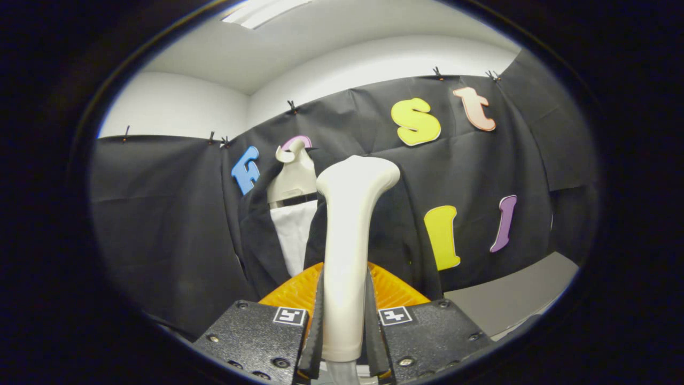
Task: Iron the clothes twice with a garment steamer, once on the left side and once on the right side.
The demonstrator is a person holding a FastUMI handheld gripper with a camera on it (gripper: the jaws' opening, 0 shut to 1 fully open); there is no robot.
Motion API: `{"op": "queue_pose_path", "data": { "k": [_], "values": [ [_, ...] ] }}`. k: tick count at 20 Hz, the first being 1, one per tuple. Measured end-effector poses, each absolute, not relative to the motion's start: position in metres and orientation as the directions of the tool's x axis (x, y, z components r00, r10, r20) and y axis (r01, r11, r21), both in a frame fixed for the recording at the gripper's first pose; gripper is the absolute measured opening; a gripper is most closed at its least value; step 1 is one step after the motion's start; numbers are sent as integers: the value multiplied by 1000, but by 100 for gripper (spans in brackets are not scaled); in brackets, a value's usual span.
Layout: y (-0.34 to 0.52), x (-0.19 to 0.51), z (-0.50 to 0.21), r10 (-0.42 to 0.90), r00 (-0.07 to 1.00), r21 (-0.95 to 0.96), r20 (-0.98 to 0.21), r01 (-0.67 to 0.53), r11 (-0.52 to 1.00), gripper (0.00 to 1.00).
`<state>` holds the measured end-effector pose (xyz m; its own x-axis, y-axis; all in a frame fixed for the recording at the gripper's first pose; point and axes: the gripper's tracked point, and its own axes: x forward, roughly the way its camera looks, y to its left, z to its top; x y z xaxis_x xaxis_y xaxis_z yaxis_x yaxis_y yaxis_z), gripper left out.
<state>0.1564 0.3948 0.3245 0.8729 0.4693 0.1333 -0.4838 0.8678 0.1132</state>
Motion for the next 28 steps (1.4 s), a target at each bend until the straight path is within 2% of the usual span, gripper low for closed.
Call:
{"op": "queue_pose_path", "data": {
  "k": [28],
  "values": [
    [367,159,128,403,891,89,-210,-393,915,36]
  ]
}}
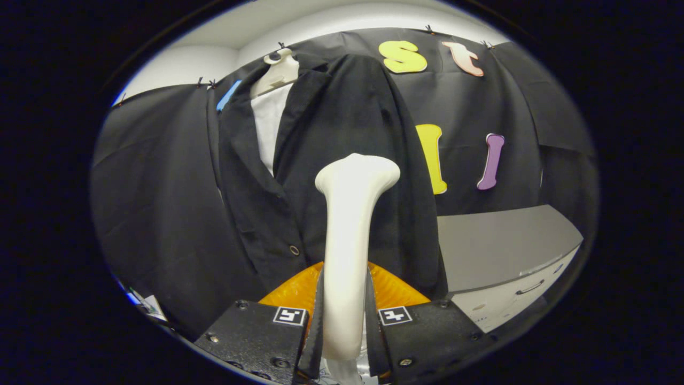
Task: Iron the clothes twice with a garment steamer, once on the left side and once on the right side.
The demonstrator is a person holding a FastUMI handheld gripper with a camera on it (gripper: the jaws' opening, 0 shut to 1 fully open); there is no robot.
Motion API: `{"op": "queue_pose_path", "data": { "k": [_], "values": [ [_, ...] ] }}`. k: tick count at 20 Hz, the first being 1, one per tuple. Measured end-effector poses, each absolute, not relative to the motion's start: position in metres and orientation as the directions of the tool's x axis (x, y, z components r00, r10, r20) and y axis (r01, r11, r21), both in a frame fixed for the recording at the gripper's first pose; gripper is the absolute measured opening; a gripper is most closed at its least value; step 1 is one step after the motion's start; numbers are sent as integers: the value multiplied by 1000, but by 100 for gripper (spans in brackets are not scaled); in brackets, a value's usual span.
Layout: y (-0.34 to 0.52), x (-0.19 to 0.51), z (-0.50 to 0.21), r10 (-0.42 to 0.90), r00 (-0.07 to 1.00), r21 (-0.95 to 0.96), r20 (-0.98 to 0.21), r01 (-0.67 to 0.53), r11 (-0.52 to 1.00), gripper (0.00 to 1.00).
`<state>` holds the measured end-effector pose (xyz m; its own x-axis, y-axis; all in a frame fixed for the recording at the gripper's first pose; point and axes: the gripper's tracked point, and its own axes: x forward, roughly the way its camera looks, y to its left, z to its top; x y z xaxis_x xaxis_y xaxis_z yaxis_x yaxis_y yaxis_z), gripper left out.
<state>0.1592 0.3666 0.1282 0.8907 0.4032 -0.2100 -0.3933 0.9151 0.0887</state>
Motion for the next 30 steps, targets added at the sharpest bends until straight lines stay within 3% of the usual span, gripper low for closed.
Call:
{"op": "queue_pose_path", "data": {
  "k": [30],
  "values": [
    [346,148,-54,352,788,55,-505,-378,924,36]
  ]
}}
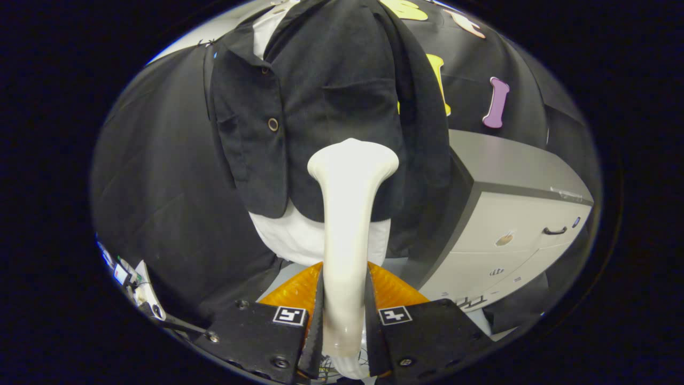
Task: Iron the clothes twice with a garment steamer, once on the left side and once on the right side.
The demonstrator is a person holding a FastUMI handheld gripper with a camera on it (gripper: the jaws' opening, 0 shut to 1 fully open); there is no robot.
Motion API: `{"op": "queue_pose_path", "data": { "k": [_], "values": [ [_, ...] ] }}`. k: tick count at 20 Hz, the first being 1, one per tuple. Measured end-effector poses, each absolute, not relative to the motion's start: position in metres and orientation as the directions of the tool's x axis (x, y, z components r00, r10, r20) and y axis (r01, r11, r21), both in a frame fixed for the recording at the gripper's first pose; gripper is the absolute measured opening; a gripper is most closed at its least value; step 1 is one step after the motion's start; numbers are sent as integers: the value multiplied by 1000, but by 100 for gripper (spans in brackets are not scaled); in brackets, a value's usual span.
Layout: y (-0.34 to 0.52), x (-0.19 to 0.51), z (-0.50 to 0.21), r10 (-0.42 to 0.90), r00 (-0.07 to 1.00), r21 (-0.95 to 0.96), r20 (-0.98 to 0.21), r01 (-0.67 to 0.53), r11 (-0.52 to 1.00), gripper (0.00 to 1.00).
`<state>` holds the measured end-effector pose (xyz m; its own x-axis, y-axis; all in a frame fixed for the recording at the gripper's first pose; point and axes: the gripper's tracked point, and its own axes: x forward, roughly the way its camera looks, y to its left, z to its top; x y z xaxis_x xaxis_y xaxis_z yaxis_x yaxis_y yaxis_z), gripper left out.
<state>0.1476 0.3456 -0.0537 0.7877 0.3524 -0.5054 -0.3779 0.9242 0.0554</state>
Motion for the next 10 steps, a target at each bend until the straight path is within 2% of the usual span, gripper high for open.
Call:
{"op": "queue_pose_path", "data": {
  "k": [5,10],
  "values": [
    [336,141,-71,345,771,61,-536,-373,926,36],
    [328,136,-43,352,796,78,-492,-362,929,36]
  ]
}}
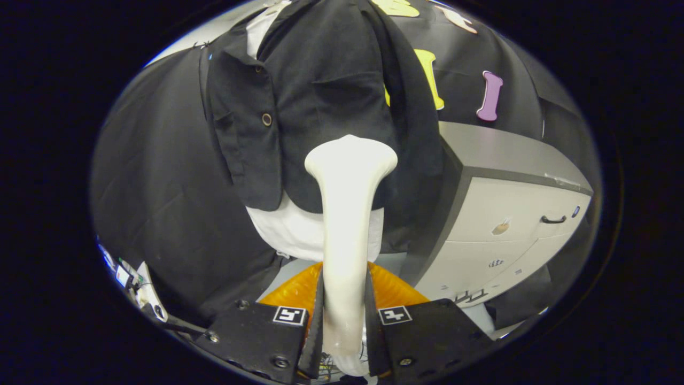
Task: Iron the clothes twice with a garment steamer, once on the left side and once on the right side.
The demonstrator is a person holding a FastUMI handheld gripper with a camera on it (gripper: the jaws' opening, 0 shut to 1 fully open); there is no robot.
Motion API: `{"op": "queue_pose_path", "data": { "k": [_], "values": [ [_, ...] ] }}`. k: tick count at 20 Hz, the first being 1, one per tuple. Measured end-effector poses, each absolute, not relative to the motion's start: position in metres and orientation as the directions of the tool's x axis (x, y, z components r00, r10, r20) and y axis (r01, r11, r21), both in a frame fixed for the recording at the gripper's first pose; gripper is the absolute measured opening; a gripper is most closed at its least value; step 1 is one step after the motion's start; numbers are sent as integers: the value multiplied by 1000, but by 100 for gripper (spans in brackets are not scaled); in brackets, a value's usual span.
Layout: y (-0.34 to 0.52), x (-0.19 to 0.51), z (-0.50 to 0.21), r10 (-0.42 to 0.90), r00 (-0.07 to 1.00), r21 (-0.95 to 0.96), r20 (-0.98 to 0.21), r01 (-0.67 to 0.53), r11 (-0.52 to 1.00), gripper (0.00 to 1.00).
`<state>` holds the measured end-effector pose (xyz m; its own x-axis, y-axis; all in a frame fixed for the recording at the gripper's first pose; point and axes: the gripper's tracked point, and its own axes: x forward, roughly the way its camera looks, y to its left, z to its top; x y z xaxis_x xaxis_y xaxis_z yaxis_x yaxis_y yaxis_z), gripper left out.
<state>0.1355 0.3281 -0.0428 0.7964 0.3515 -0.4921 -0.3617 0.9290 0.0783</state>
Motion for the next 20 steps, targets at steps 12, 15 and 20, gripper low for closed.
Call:
{"op": "queue_pose_path", "data": {
  "k": [12,15,20],
  "values": [
    [360,101,119,399,889,58,-226,-396,916,36],
    [390,89,156,437,884,52,-165,-435,899,36],
    [448,73,208,494,866,31,-76,-493,870,36]
  ]
}}
